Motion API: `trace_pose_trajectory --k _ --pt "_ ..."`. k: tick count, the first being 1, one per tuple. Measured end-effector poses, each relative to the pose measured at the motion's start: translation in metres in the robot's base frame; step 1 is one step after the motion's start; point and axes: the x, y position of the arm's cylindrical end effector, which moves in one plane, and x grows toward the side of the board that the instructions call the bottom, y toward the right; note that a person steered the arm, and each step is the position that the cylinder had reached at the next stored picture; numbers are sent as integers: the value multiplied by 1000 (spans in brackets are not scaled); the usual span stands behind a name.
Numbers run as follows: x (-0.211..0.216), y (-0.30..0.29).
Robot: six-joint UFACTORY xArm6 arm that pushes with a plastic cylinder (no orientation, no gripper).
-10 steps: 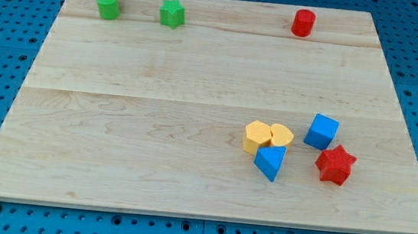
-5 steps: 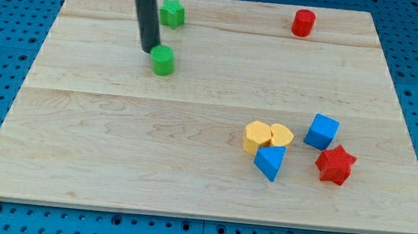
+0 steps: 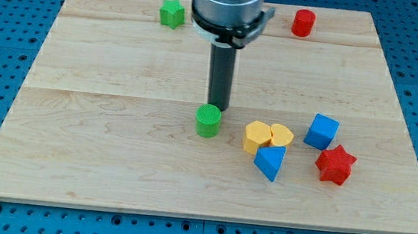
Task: Move the green circle into the yellow hexagon and blue triangle
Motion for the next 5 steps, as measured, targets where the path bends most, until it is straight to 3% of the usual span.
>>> trace_pose_trajectory --k 2,3,5 --pt "-10 -74" --pt "9 -80" --pt "35 5"
